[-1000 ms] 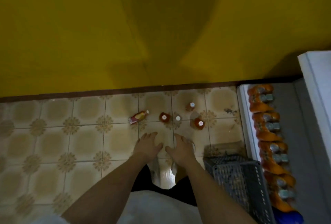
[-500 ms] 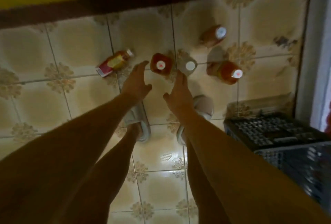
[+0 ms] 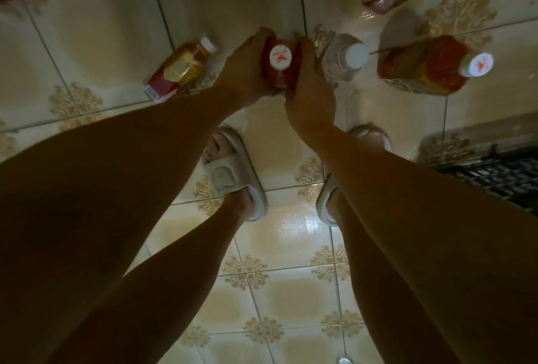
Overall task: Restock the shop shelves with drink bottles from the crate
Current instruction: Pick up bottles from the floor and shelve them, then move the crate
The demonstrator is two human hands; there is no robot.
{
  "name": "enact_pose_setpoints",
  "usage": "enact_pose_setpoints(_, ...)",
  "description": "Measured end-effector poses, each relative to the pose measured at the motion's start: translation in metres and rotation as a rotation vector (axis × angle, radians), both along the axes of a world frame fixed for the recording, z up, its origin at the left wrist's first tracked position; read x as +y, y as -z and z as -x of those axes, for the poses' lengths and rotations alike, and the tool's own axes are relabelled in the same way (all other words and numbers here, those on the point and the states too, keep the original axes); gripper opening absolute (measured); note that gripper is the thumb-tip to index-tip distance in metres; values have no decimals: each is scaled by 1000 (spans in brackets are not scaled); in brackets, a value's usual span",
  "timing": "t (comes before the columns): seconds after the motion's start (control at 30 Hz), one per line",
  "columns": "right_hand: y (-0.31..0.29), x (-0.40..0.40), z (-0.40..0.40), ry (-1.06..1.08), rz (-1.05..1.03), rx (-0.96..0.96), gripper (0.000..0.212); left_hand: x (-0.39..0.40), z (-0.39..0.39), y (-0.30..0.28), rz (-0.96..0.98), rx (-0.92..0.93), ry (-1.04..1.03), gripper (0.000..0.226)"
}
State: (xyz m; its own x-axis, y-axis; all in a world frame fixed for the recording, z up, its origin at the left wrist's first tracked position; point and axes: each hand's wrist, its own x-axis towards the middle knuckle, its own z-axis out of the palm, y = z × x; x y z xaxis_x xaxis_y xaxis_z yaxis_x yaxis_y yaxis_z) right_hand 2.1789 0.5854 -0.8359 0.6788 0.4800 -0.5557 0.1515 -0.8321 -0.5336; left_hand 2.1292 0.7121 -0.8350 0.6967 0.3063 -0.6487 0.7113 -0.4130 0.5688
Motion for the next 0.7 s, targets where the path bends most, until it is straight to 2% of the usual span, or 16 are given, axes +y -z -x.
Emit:
enact_pose_setpoints(0.1,-32,-4,6,-7,5,61,80,-1,11,-25,13,-1,-33,93)
enact_pose_setpoints(0.23,-98,-14,10,19,-88,136,84,-4,21,-91,14,-51,-66,91)
enact_pose_setpoints(0.37,-202,-23,-6,-41,-136,190,88,-6,22,-197,39,-53,-109,94)
enact_pose_setpoints(0.5,-340,-39,-35,-116,-170,280,91,-5,20,-341,25,-69,-121,92)
enact_pose_setpoints(0.7,-525,-73,-54,-73,-302,471,98,-15,16,-534,28,-168,-133,93)
